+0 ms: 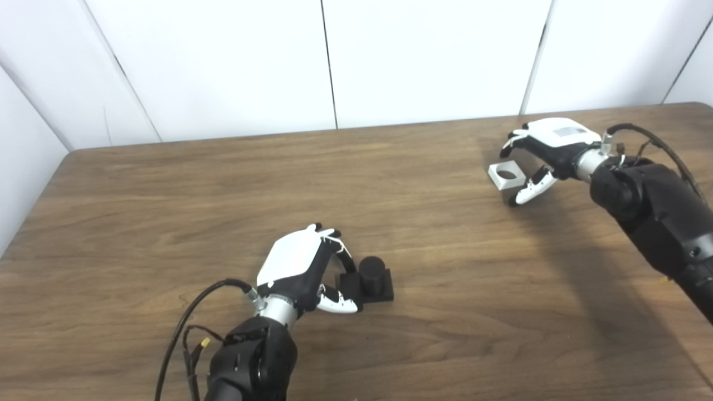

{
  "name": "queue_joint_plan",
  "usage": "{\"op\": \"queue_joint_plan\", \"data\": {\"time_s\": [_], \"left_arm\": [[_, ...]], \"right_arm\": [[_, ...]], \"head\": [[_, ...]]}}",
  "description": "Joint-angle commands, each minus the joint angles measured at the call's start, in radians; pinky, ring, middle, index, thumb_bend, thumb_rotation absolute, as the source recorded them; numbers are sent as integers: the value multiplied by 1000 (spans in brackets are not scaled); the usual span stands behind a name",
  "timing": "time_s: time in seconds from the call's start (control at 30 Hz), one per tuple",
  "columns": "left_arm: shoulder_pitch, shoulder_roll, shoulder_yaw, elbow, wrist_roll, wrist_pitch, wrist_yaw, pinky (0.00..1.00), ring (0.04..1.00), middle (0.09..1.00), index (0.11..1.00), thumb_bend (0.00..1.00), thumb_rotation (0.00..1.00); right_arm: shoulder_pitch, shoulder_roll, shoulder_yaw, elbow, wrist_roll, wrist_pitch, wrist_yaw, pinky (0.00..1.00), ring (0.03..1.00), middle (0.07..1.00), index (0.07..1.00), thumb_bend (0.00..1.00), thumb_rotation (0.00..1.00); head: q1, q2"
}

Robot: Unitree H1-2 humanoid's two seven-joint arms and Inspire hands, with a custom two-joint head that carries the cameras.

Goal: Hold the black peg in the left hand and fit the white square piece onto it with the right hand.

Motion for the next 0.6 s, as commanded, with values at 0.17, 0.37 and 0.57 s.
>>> {"op": "queue_joint_plan", "data": {"time_s": [0.17, 0.37, 0.57], "left_arm": [[-1, -12, -13, -4, 12, -4, 1, 1000, 1000, 910, 490, 523, 57], [-2, -15, -16, -5, 21, -2, -4, 1000, 1000, 910, 490, 523, 57], [-1, -19, -19, -2, 29, -7, 2, 996, 1000, 908, 490, 523, 57]], "right_arm": [[-93, -16, 9, 32, -28, -38, 5, 981, 1000, 936, 769, 789, 337], [-110, -11, 16, 56, -32, -56, 6, 972, 1000, 942, 772, 782, 346], [-145, -11, 40, 100, -42, -81, 17, 965, 1000, 942, 779, 770, 362]], "head": [[4, 1], [5, 2], [6, 1]]}}
